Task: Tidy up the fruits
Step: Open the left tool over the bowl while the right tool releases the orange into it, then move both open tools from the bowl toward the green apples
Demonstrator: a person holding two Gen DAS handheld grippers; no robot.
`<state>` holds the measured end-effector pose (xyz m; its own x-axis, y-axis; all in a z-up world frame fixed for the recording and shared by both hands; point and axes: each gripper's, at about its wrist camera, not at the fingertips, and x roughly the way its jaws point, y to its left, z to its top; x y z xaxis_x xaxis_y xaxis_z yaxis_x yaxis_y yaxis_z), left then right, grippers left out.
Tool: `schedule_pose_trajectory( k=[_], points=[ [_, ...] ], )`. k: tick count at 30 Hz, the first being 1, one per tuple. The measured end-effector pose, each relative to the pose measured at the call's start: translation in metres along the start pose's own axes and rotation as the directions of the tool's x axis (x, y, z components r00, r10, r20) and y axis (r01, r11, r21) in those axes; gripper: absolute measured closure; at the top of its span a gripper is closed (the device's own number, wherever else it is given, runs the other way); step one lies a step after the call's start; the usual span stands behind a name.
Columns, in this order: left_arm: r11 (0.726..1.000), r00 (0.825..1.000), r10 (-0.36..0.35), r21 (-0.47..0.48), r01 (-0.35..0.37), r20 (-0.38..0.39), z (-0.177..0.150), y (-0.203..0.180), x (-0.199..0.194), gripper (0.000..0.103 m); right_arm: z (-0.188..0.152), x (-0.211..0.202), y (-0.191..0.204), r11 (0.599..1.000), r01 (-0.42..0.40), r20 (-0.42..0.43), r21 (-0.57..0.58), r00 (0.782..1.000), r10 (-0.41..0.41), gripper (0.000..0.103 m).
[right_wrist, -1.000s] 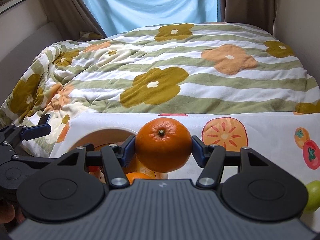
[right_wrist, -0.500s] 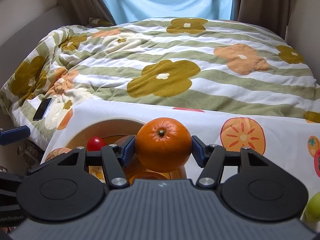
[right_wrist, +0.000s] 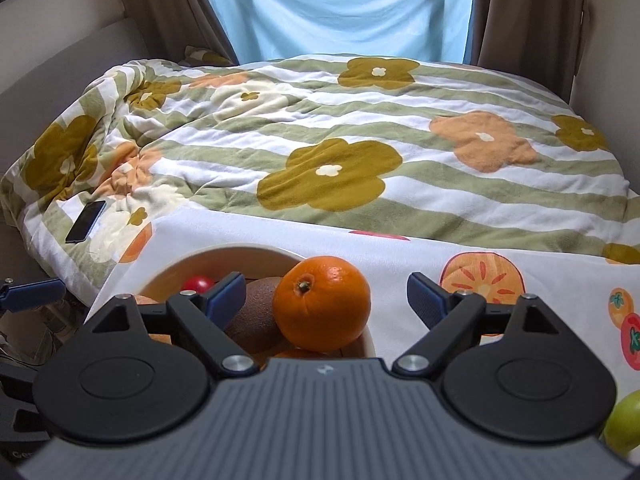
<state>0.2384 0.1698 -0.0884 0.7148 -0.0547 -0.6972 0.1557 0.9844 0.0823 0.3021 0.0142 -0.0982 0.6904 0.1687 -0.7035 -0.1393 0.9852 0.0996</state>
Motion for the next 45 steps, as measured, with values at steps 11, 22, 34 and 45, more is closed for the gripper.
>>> schedule_pose_trajectory(
  k=[11, 22, 34, 45],
  points=[
    [1.0, 0.999, 0.027, -0.014, -0.026, 0.033, 0.003, -0.012, -0.025, 0.008, -0.006, -0.036, -0.008, 1.0, -0.017, 0.022, -0.013, 1.0, 0.017, 0.0],
    [0.997, 0.995, 0.069, -0.029, -0.067, 0.067, -0.004, -0.053, -0.069, 0.008, -0.024, -0.095, -0.037, 0.999, -0.035, 0.058, -0.027, 0.998, 0.036, 0.0],
    [0.997, 0.993, 0.074, -0.016, -0.073, 0.091, -0.018, -0.126, -0.112, 0.008, -0.064, -0.162, -0.102, 1.0, -0.029, 0.073, -0.012, 0.997, 0.03, 0.0],
    [0.999, 0.993, 0.045, 0.015, -0.047, 0.11, -0.026, -0.196, -0.127, 0.008, -0.094, -0.196, -0.183, 1.0, 0.015, 0.072, 0.025, 0.997, -0.017, 0.0]
  ],
)
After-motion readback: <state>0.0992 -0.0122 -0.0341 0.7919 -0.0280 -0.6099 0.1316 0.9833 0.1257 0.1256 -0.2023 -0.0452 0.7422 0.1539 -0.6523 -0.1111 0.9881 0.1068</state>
